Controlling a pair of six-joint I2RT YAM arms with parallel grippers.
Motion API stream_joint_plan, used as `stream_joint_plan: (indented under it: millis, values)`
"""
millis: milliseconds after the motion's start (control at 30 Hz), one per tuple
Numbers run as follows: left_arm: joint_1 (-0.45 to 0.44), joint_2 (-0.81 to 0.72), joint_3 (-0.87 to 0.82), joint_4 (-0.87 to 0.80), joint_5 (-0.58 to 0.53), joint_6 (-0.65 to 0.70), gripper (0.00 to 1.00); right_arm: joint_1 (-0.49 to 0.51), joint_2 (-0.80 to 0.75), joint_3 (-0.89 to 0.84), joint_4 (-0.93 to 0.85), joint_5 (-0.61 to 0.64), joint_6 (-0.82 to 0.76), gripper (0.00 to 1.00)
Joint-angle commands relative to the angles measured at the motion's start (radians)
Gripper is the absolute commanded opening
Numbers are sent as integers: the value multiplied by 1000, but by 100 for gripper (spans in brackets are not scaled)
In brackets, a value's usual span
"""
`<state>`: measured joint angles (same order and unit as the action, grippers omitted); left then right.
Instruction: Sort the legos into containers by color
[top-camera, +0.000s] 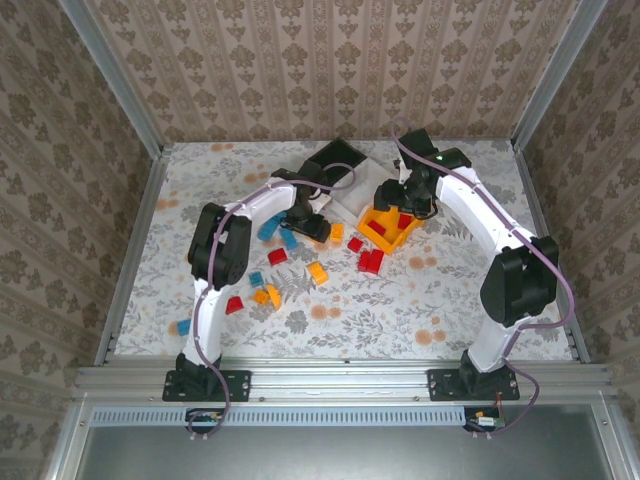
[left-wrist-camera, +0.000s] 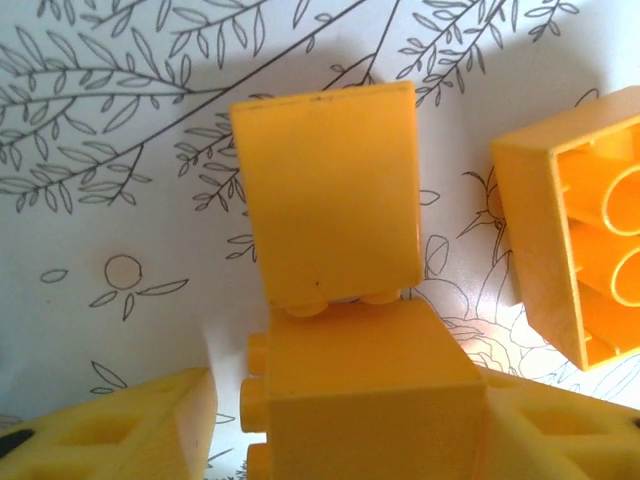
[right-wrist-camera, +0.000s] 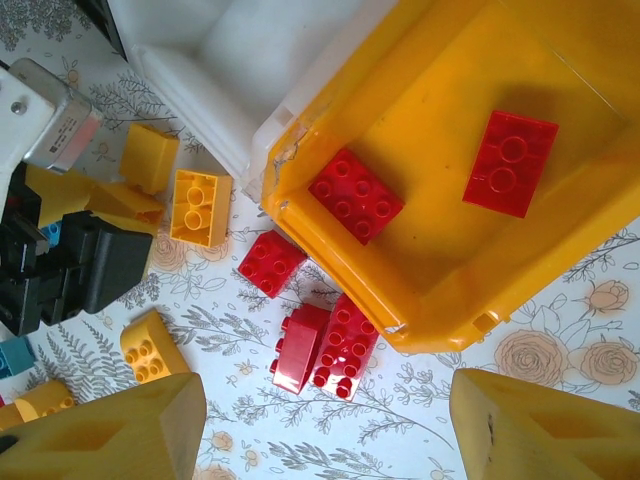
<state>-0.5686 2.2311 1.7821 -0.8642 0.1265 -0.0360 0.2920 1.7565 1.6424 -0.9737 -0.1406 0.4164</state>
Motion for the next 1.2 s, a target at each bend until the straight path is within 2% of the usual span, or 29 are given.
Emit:
stream_joint_plan:
  millis: [0, 167, 267, 400, 500, 600, 800, 933, 1167]
  values:
    - [-5, 20, 26, -29, 11, 5, 50, -5, -3, -10, -23, -20, 25, 66]
    - [-4, -27, -15, -12, 30, -19, 36, -5, -7, -48, 2, -27, 36, 66]
    - [-3, -71, -41, -21, 44, -44, 35, -4, -20, -72, 13, -26, 40, 66]
    - [23, -176, -53, -70, 82, -145, 33, -8, -56, -113, 23, -22, 39, 66]
    - [58, -279, -66, -43, 183, -286, 33, -15, -105, -186, 45, -39, 61, 67]
    - [86, -339, -86, 67, 302, -474, 33, -21, -161, -275, 88, -72, 104, 67]
    - [85, -273, -78, 427, 459, -906, 33, -23, -223, -358, 134, -101, 157, 67]
    - [70, -171, -19, 592, 462, -1137, 33, -24, -251, -365, 146, -100, 170, 67]
    - [48, -19, 102, 658, 419, -1324, 33, -25, -308, -409, 188, -96, 212, 67]
